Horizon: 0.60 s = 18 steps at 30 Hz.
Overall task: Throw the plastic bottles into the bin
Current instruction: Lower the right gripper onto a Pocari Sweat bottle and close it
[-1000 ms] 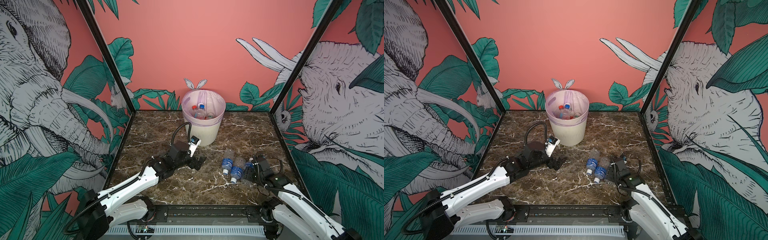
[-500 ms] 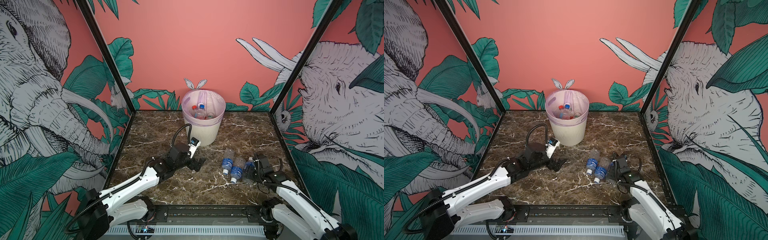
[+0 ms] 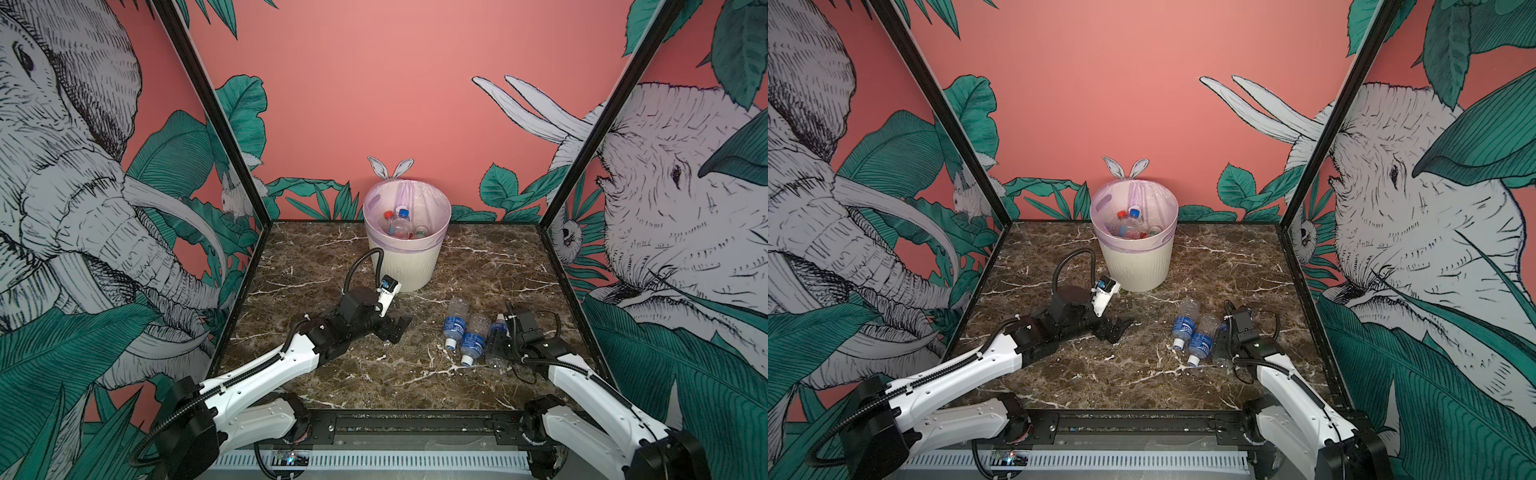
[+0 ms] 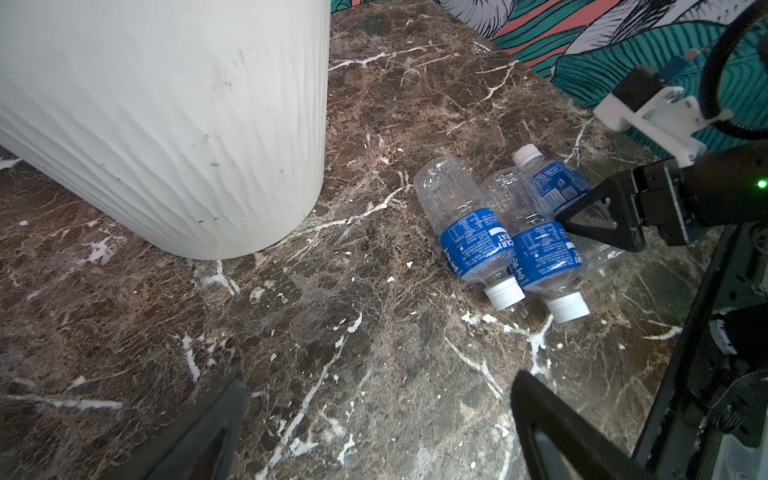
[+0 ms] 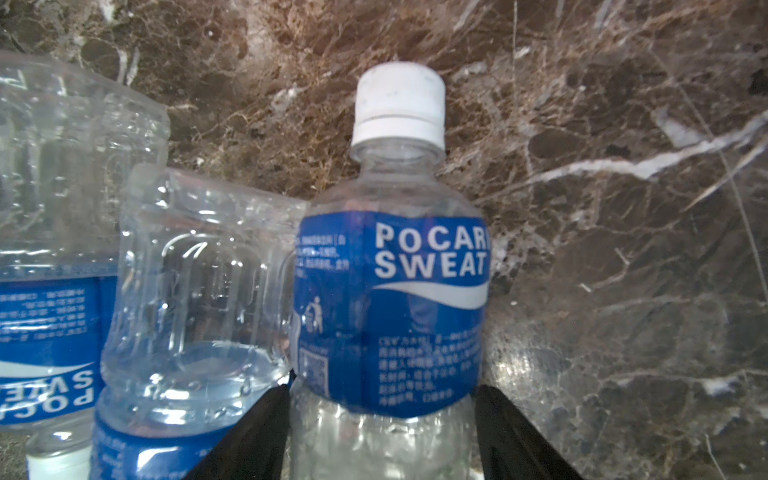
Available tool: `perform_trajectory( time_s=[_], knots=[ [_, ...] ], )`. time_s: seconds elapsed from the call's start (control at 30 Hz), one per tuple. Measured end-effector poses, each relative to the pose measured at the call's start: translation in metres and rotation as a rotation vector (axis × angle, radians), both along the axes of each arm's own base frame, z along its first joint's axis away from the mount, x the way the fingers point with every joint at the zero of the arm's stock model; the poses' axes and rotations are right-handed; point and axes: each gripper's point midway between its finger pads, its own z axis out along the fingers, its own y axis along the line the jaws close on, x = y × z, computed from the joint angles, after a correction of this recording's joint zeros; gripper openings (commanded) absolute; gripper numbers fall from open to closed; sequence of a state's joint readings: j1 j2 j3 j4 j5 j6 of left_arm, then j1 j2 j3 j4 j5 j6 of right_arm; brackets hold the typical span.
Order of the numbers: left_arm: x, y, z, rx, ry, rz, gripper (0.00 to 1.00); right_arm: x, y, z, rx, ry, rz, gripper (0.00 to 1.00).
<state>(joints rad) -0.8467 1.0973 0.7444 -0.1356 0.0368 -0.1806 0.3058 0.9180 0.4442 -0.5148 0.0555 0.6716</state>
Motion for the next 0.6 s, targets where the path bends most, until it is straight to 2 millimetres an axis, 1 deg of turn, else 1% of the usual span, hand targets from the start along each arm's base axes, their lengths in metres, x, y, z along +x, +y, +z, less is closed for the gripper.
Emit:
perform_trajectory(
  time_s=[0.27, 0.4, 0.6],
  knots=[
    [-0.0002, 0.0002, -0.0028, 0.000, 0.005, 0.002, 1.00, 0.0015, 0.0016, -0.0004, 0.009, 0.000, 0.004, 0.71],
    [-0.0002, 0.0002, -0.0027, -0.002, 0.006, 0.003, 1.00, 0.0017, 0.0008, -0.0022, 0.007, 0.007, 0.001, 0.69],
    [-0.0002, 0.0003, -0.0027, -0.002, 0.006, 0.004, 1.00, 0.0024, 0.0012, -0.0019, 0.007, 0.004, 0.005, 0.63]
  ],
)
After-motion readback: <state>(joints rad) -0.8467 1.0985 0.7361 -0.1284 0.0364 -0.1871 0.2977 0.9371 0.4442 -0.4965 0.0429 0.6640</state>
